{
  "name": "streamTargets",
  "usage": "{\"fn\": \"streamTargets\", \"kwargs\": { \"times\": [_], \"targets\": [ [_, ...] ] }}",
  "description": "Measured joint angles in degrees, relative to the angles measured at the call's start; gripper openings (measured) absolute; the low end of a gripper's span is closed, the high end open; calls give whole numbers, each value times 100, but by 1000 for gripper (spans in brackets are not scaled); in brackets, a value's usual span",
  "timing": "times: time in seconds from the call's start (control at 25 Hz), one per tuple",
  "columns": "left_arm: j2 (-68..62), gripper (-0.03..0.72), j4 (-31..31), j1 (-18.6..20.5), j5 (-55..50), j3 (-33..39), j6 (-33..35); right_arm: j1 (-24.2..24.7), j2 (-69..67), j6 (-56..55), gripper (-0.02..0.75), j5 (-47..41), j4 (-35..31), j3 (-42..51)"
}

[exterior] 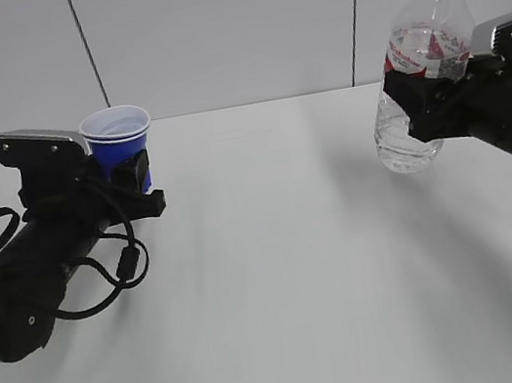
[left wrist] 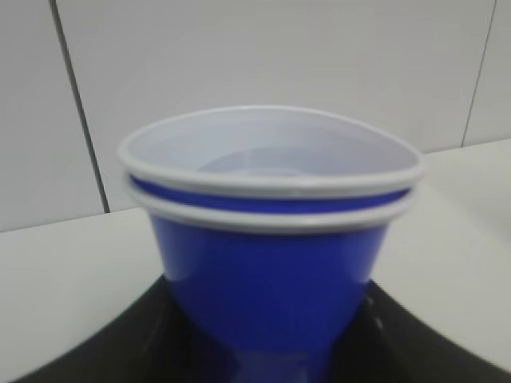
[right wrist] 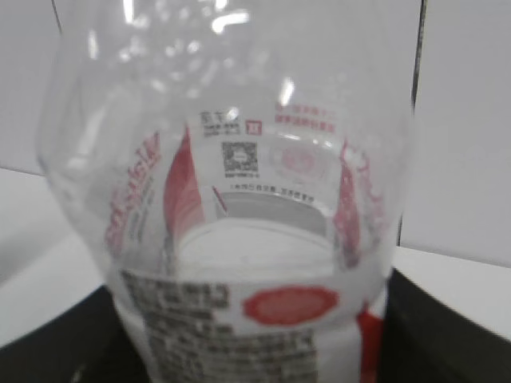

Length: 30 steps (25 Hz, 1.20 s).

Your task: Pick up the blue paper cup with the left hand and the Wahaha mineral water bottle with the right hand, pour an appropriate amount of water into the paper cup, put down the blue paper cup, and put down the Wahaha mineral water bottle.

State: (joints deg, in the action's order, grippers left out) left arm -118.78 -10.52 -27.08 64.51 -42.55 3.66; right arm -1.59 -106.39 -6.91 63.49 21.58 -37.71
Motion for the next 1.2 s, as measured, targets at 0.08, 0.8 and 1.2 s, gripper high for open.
{"fn": "streamTargets", "kwargs": {
  "times": [0.08, 0.8, 1.2],
  "targets": [
    [0, 361, 5, 0, 0, 0, 0, 0, 0, 0, 449, 0, 8, 0],
    [-78, 359, 135, 13, 0, -24, 9, 0, 0, 0, 449, 0, 8, 0],
    [-503, 358, 147, 13, -15, -251, 13, 0, 0, 0, 449, 0, 21, 0]
  ]
}}
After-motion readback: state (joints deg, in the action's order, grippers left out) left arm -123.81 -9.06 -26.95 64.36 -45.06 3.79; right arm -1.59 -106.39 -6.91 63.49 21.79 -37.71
